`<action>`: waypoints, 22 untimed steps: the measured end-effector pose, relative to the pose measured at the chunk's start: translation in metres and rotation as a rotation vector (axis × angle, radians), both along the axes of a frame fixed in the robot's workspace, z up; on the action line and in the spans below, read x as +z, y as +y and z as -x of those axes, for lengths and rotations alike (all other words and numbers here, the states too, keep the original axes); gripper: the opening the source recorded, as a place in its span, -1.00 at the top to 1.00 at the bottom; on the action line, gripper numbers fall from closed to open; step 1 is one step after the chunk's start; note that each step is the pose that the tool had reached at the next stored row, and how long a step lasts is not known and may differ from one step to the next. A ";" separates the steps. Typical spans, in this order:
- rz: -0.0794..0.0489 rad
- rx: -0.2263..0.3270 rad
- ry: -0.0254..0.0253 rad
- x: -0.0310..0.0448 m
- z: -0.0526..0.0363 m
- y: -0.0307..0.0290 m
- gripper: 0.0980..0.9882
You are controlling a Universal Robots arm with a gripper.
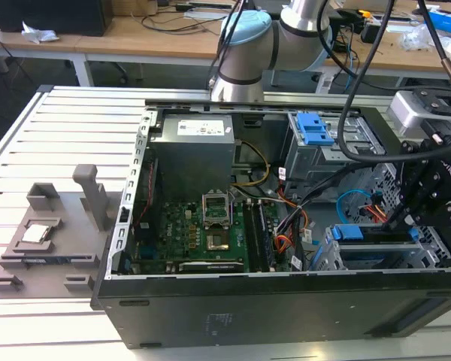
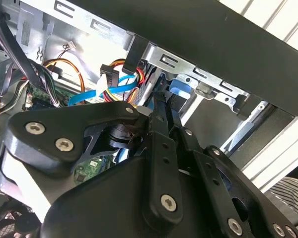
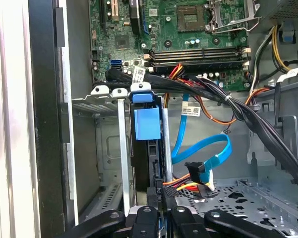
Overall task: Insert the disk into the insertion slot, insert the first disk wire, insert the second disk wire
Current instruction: 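Insert the first disk wire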
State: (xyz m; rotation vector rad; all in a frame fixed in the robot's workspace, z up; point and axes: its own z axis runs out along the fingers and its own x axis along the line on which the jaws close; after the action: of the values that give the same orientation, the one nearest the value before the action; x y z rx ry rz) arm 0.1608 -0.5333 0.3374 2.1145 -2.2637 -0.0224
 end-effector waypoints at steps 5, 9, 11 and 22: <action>0.000 0.000 0.0002 -0.0015 0.0001 0.0000 0.85; -0.001 0.000 0.0003 -0.0018 0.0002 0.0000 0.68; 0.000 0.000 0.0002 0.0024 0.0001 0.0000 0.68; 0.000 0.002 0.0002 0.0429 0.0002 0.0025 0.98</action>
State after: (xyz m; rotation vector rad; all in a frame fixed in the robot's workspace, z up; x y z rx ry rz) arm 0.1606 -0.5308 0.3803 2.1168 -2.2612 -0.0226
